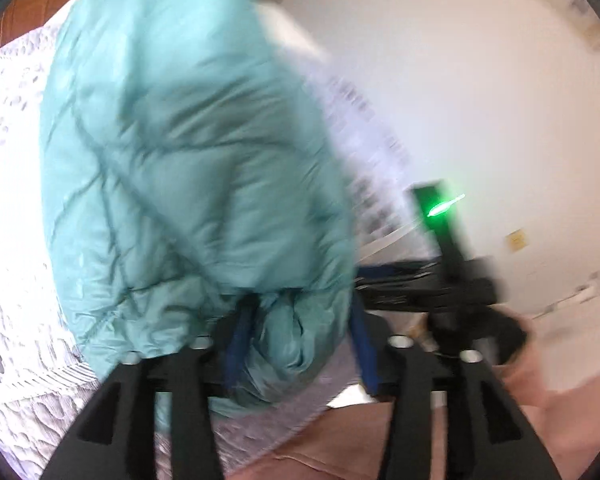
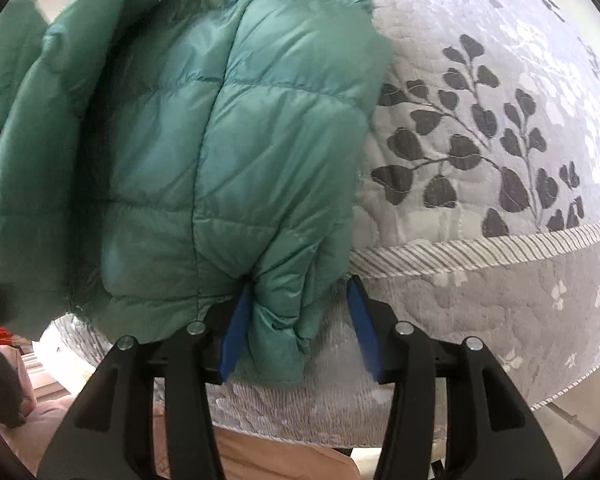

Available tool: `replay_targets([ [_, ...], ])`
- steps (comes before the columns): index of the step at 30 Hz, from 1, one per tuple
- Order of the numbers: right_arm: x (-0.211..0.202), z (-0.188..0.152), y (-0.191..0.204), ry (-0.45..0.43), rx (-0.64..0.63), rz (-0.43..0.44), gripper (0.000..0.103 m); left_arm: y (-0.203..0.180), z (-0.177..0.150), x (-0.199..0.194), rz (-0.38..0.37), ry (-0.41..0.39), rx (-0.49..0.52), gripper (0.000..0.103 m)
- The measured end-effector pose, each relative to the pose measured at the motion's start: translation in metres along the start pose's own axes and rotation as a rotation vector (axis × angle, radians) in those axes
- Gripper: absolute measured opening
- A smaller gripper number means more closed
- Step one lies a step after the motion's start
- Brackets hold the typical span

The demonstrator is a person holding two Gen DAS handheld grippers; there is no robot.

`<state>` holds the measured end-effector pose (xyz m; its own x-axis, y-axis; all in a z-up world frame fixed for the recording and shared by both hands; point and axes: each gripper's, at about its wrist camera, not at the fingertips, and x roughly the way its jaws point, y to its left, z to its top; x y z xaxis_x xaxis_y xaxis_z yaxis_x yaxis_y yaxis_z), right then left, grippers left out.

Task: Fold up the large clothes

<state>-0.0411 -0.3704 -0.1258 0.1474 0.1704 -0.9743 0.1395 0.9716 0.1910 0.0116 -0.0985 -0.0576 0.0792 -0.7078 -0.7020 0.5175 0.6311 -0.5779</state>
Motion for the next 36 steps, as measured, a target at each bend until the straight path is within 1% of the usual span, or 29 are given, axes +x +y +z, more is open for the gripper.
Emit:
replay_targets([
  [1, -0.005, 0.0, -0.001, -0.009, 0.0, -0.005, 0.048, 0.006, 0.001, -0.019, -0.035, -0.052, -0.024, 0.054],
  [2, -0.012, 0.001, -0.002, -0.029, -0.003, -0.011, 0.048, 0.014, 0.002, -0.032, -0.042, -0.098, -0.055, 0.054],
  [4, -0.025, 0.002, -0.001, -0.06, -0.013, -0.01, 0.048, 0.051, 0.004, -0.067, -0.034, -0.22, -0.186, 0.054],
  [5, -0.033, 0.003, 0.001, -0.079, -0.024, -0.007, 0.049, 0.073, 0.006, -0.077, -0.008, -0.251, -0.253, 0.053],
  [6, -0.037, 0.005, 0.003, -0.088, -0.035, -0.007, 0.049, 0.091, 0.009, -0.08, 0.012, -0.253, -0.297, 0.053],
  [8, -0.04, 0.008, 0.006, -0.095, -0.05, -0.012, 0.05, 0.115, 0.015, -0.077, 0.007, -0.223, -0.336, 0.052],
  [11, -0.037, 0.013, 0.008, -0.085, -0.058, -0.014, 0.05, 0.127, 0.023, -0.066, 0.004, -0.182, -0.312, 0.052],
  [13, -0.036, 0.015, 0.015, -0.085, -0.061, -0.017, 0.05, 0.124, 0.032, -0.048, -0.027, -0.15, -0.298, 0.052],
  [18, -0.04, 0.02, 0.017, -0.095, -0.037, -0.018, 0.05, 0.105, 0.049, -0.002, -0.046, -0.046, -0.216, 0.048],
  [20, -0.042, 0.023, 0.012, -0.097, -0.016, -0.009, 0.05, 0.099, 0.052, 0.009, -0.03, -0.019, -0.181, 0.048],
  [22, -0.048, 0.027, 0.005, -0.105, -0.001, -0.001, 0.05, 0.092, 0.038, 0.017, -0.001, -0.003, -0.156, 0.048],
  [24, -0.055, 0.028, 0.006, -0.126, 0.01, 0.01, 0.05, 0.09, 0.039, 0.019, 0.031, 0.013, -0.134, 0.049],
  [25, -0.06, 0.029, 0.007, -0.137, 0.012, 0.022, 0.051, 0.088, 0.041, 0.021, 0.04, 0.019, -0.129, 0.049],
  [26, -0.069, 0.031, 0.007, -0.156, 0.014, 0.048, 0.057, 0.089, 0.041, 0.021, 0.051, 0.024, -0.124, 0.049],
  [27, -0.073, 0.033, 0.008, -0.164, 0.009, 0.067, 0.065, 0.088, 0.041, 0.02, 0.054, 0.026, -0.123, 0.049],
  [29, -0.076, 0.041, 0.018, -0.172, -0.023, 0.112, 0.073, 0.088, 0.041, 0.02, 0.059, 0.03, -0.116, 0.049],
  [32, -0.065, 0.058, 0.033, -0.135, -0.023, 0.166, 0.073, 0.087, 0.042, 0.016, 0.073, 0.034, -0.101, 0.05],
  [34, -0.057, 0.061, 0.036, -0.118, -0.012, 0.174, 0.073, 0.071, 0.044, 0.03, 0.078, 0.035, -0.095, 0.05],
  [36, -0.052, 0.067, 0.039, -0.108, -0.008, 0.189, 0.073, 0.071, 0.044, 0.028, 0.08, 0.036, -0.09, 0.05],
])
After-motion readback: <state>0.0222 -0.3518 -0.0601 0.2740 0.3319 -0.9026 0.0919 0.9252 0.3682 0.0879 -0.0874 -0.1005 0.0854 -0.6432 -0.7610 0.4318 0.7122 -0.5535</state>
